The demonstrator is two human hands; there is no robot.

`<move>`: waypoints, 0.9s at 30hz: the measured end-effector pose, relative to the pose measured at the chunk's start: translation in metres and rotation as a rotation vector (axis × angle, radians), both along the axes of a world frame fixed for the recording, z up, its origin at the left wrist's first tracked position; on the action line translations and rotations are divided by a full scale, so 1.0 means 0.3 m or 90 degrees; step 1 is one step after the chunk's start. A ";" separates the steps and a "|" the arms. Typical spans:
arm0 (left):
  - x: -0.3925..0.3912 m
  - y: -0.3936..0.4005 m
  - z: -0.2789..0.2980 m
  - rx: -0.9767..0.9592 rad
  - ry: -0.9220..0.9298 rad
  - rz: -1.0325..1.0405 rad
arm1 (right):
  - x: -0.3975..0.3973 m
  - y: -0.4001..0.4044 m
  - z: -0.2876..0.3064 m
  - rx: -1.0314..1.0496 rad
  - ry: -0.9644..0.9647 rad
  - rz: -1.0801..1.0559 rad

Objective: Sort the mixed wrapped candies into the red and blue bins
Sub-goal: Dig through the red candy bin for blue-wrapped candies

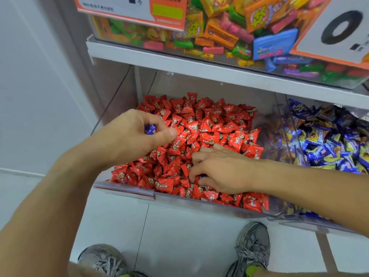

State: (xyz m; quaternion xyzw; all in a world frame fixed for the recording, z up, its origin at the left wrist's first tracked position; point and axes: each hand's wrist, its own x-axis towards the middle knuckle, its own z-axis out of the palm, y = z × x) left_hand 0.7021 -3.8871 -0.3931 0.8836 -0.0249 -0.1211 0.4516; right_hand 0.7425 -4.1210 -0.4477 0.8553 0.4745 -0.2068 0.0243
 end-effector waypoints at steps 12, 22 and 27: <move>-0.019 -0.056 -0.019 0.065 0.035 -0.044 | 0.022 0.012 0.100 0.201 0.279 -0.271; 0.010 -0.107 -0.046 0.082 0.027 -0.097 | -0.023 0.056 0.161 0.559 0.706 -0.718; 0.012 -0.085 -0.045 0.101 0.073 -0.036 | -0.029 0.028 0.188 0.566 0.684 -0.762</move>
